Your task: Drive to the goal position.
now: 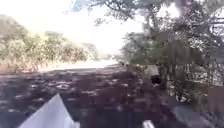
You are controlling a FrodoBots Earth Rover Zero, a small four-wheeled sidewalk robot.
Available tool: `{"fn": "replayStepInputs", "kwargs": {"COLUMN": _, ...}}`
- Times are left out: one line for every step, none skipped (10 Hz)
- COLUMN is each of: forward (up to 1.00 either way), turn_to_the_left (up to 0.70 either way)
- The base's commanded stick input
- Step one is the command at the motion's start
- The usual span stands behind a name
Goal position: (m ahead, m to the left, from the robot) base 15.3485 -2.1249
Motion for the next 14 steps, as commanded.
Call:
{"fn": "replayStepInputs", "kwargs": {"forward": 0.5, "turn_to_the_left": 0.0}}
{"fn": "replayStepInputs", "kwargs": {"forward": 0.5, "turn_to_the_left": 0.0}}
{"fn": "replayStepInputs", "kwargs": {"forward": 0.5, "turn_to_the_left": 0.0}}
{"fn": "replayStepInputs", "kwargs": {"forward": 0.5, "turn_to_the_left": 0.0}}
{"fn": "replayStepInputs", "kwargs": {"forward": 0.5, "turn_to_the_left": 0.0}}
{"fn": "replayStepInputs", "kwargs": {"forward": 0.5, "turn_to_the_left": 0.0}}
{"fn": "replayStepInputs", "kwargs": {"forward": 0.5, "turn_to_the_left": 0.0}}
{"fn": "replayStepInputs", "kwargs": {"forward": 0.5, "turn_to_the_left": 0.0}}
{"fn": "replayStepInputs", "kwargs": {"forward": 0.5, "turn_to_the_left": -0.12}}
{"fn": "replayStepInputs", "kwargs": {"forward": 0.5, "turn_to_the_left": -0.3}}
{"fn": "replayStepInputs", "kwargs": {"forward": 0.5, "turn_to_the_left": -0.47}}
{"fn": "replayStepInputs", "kwargs": {"forward": 0.5, "turn_to_the_left": -0.26}}
{"fn": "replayStepInputs", "kwargs": {"forward": 0.5, "turn_to_the_left": 0.0}}
{"fn": "replayStepInputs", "kwargs": {"forward": 0.5, "turn_to_the_left": 0.0}}
